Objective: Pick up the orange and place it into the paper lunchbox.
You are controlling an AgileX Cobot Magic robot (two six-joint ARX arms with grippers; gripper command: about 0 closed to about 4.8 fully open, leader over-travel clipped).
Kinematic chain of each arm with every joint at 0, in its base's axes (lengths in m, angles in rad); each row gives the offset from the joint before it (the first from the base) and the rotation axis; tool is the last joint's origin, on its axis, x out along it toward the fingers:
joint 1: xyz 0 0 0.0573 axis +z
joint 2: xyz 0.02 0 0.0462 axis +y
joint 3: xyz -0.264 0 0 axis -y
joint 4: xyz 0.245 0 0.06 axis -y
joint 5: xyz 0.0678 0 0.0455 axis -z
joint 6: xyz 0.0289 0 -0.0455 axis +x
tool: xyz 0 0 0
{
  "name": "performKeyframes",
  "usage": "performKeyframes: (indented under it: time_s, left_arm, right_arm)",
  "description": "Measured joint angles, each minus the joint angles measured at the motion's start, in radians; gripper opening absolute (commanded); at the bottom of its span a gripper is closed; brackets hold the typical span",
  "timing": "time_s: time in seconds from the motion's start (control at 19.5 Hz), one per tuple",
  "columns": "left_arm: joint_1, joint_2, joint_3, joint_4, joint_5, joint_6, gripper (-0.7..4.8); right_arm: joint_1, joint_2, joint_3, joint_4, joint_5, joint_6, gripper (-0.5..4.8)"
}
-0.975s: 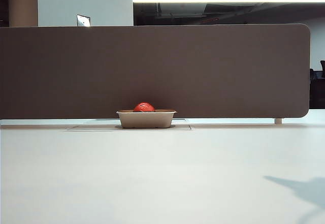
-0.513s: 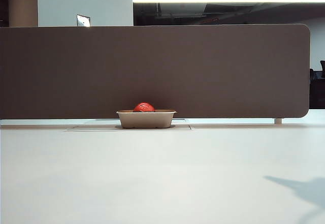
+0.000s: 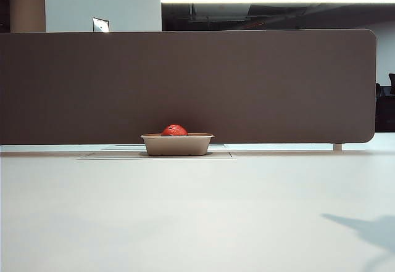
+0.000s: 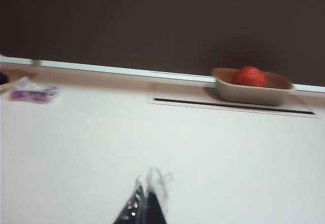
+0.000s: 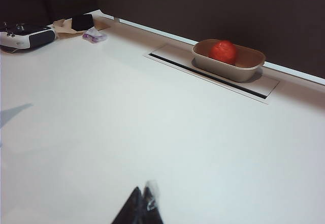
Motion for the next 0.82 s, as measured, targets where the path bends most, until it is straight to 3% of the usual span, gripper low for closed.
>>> performKeyframes:
  time_s: [0.36, 0.62, 0.82]
  left_arm:
    - [-0.007, 0.0, 0.0, -0.021, -0.043, 0.042, -0.07]
    - [-0.016, 0.0, 0.0, -0.024, -0.055, 0.002, -0.07]
    - [-0.016, 0.0, 0.0, -0.024, -0.055, 0.023, -0.07]
  right_arm:
    - [0.0, 0.0, 0.0, 0.0, 0.0, 0.0, -0.05]
    - [0.0, 0.0, 0.0, 0.0, 0.0, 0.0, -0.05]
    - [0.0, 0.0, 0.0, 0.0, 0.0, 0.0, -0.05]
